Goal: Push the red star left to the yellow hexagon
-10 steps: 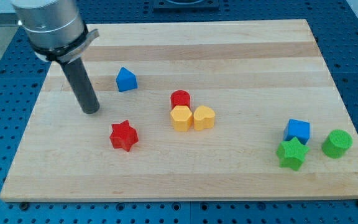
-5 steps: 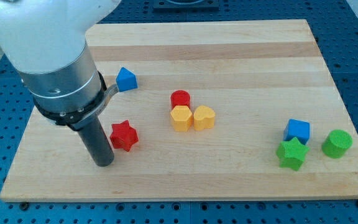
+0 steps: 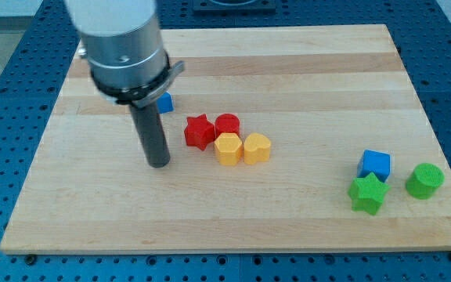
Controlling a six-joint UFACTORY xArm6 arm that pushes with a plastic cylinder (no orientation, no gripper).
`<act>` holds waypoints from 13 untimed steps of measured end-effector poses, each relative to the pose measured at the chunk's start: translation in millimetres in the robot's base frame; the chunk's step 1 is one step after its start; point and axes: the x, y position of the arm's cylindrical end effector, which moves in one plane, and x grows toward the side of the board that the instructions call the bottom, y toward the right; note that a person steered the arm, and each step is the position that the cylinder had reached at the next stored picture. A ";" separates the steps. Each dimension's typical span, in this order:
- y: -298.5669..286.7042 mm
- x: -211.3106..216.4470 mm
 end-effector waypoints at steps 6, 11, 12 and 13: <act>54.9 -79.0; 32.6 -67.8; 60.3 -54.1; 50.0 -53.1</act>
